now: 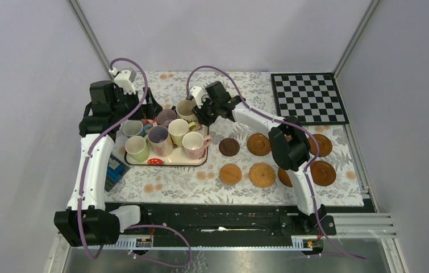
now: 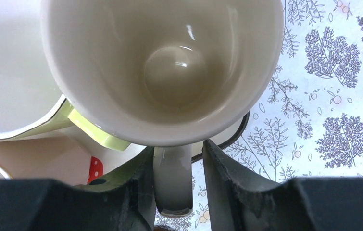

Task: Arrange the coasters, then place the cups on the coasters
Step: Pick up the cup from the tray.

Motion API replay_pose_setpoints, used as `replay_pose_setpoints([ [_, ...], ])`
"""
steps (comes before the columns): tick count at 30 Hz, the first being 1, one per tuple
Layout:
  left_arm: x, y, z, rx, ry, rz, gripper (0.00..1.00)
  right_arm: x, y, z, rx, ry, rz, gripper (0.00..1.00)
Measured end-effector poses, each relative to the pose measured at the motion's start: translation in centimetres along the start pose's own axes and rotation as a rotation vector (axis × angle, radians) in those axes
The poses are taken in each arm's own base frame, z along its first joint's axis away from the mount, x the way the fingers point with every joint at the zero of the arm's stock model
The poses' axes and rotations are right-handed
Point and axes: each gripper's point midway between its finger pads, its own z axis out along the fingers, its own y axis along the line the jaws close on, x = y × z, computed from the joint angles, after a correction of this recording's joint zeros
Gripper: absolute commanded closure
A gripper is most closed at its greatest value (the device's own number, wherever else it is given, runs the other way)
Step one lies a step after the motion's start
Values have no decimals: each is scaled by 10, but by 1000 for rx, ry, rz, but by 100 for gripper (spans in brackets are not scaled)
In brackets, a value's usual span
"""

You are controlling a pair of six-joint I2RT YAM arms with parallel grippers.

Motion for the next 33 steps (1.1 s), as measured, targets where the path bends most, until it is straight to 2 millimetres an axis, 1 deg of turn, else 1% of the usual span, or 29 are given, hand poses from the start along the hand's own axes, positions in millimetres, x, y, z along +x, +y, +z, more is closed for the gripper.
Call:
replay_pose_setpoints([
  [5, 0, 1, 1, 0, -5, 2, 1, -4, -1, 1, 2, -15, -1, 55],
  [11, -1, 1, 2, 0, -9, 2, 1, -6, 2, 0, -14, -21, -2, 57],
  [14, -2, 1, 2, -1, -11, 2, 1, -9, 2, -1, -18, -28, -3, 62],
  [16, -1, 1, 2, -3, -11, 1, 1, -9, 3, 0, -20, -29, -2, 68],
  [19, -2, 2, 2, -5, -12, 1, 1, -9, 3, 0, -22, -30, -3, 82],
  [22, -2, 3, 2, -8, -12, 0, 1, -10, 4, 0, -25, -34, -3, 100],
  [29, 0, 5, 5, -8, -5, -3, 1, -9, 4, 0, -18, -61, -8, 100],
  [33, -1, 5, 7, -7, -10, -2, 1, -5, 6, -6, -3, -84, -8, 100],
])
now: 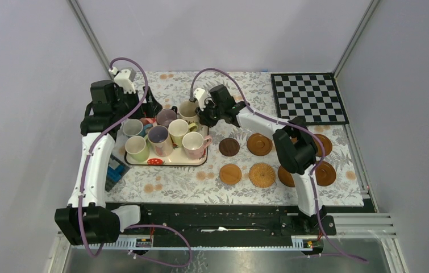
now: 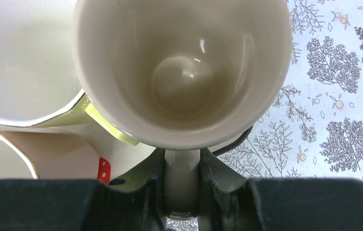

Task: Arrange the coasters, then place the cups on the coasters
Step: Pick up the cup from the tray.

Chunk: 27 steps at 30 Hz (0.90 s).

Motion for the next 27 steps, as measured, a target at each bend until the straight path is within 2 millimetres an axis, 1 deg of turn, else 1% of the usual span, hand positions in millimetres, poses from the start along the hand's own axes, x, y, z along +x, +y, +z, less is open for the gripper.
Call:
replay_pose_setpoints([
  [7, -4, 2, 4, 1, -28, 11, 1, 0, 3, -13, 31, -50, 25, 100],
  [13, -7, 2, 6, 3, -42, 17, 1, 1, 0, -19, 54, -86, 58, 100],
  [18, -10, 2, 7, 4, -58, 17, 1, -7, -6, -31, 90, -136, 80, 100],
  [21, -12, -1, 7, 22, -64, 20, 1, -17, -12, -45, 128, -179, 83, 100],
  [23, -14, -5, 9, 50, -71, 28, 1, -24, -18, -59, 157, -206, 87, 100],
  [24, -14, -7, 10, 64, -72, 30, 1, -27, -22, -67, 172, -220, 92, 100],
  [27, -13, -11, 15, 100, -65, 30, 1, -38, -40, -100, 230, -265, 116, 100],
])
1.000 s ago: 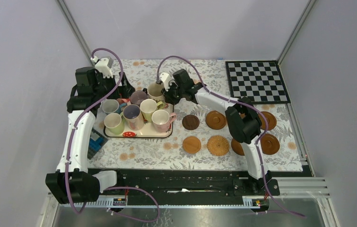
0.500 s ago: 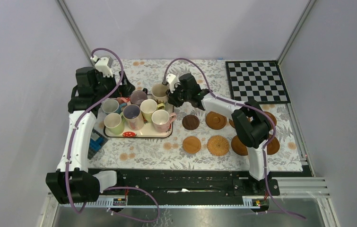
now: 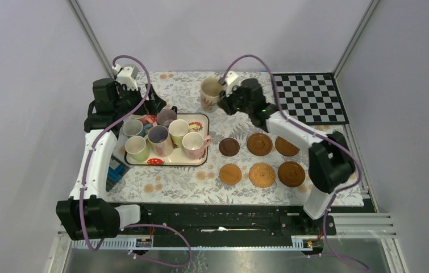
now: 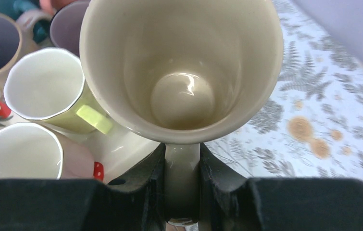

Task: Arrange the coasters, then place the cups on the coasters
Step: Pick up the cup from the tray, then place the cup on the coaster.

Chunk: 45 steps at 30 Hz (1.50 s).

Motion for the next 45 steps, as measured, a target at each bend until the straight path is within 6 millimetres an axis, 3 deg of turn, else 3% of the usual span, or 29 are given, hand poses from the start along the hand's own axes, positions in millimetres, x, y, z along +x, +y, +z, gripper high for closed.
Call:
replay_pose_setpoints([
  [4, 2, 0, 8, 29, 11, -1, 1, -21, -44, -51, 120, -47, 48, 100],
  [8, 2, -1, 13, 55, 8, 6, 1, -21, -84, -115, 287, -68, 92, 100],
  [10, 2, -3, 15, 66, 7, 8, 1, -11, -99, -150, 390, -58, 117, 100],
  [14, 9, -5, 22, 92, 19, 6, 1, 15, -109, -205, 542, -13, 163, 100],
  [23, 29, -10, 50, 160, 88, -13, 1, 80, -134, -304, 825, 109, 330, 100],
  [26, 36, -11, 60, 177, 112, -20, 1, 102, -140, -321, 874, 160, 378, 100],
  [31, 38, -22, 71, 212, 126, -7, 1, 132, -142, -326, 858, 242, 462, 100],
  [38, 27, -35, 74, 244, 95, 24, 1, 158, -166, -348, 854, 239, 569, 100],
  [45, 24, -35, 75, 245, 87, 29, 1, 170, -187, -377, 857, 216, 542, 100],
])
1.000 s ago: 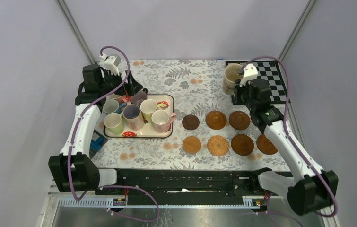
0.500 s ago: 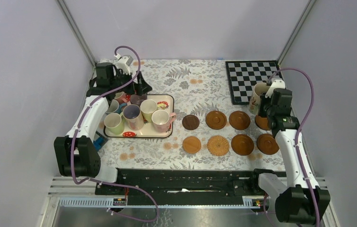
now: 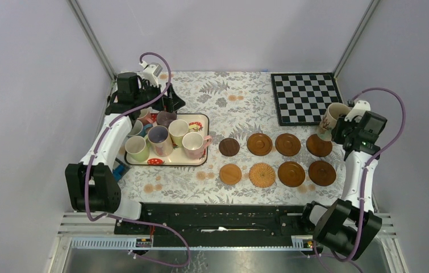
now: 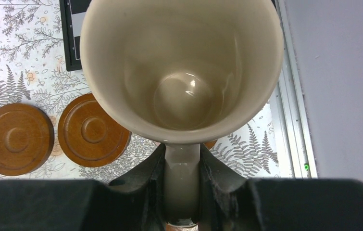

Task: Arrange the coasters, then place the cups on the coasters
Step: Place the cup on the coaster.

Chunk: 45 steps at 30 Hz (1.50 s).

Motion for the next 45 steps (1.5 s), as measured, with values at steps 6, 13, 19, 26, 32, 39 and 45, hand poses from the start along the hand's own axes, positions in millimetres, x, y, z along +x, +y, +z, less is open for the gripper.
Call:
replay_pose_setpoints([
  [6, 3, 1, 4, 2, 9, -9, 1, 11, -3, 11, -46, -32, -58, 100],
  [13, 2, 1, 4, 3, 7, -9, 1, 48, 2, 27, -95, 13, -99, 100],
  [19, 2, 0, 4, 4, 7, -9, 1, 55, -2, 37, -107, 23, -119, 100],
  [26, 2, 0, 4, 4, 7, -9, 1, 51, -5, 38, -112, 2, -131, 100],
  [32, 2, 0, 5, 5, 8, -8, 1, 54, -12, 36, -103, 6, -141, 100],
  [39, 2, -1, 5, 6, 8, -9, 1, 54, -14, 35, -108, 1, -145, 100],
  [45, 2, -1, 5, 7, 9, -11, 1, 55, -11, 35, -129, 3, -157, 100],
])
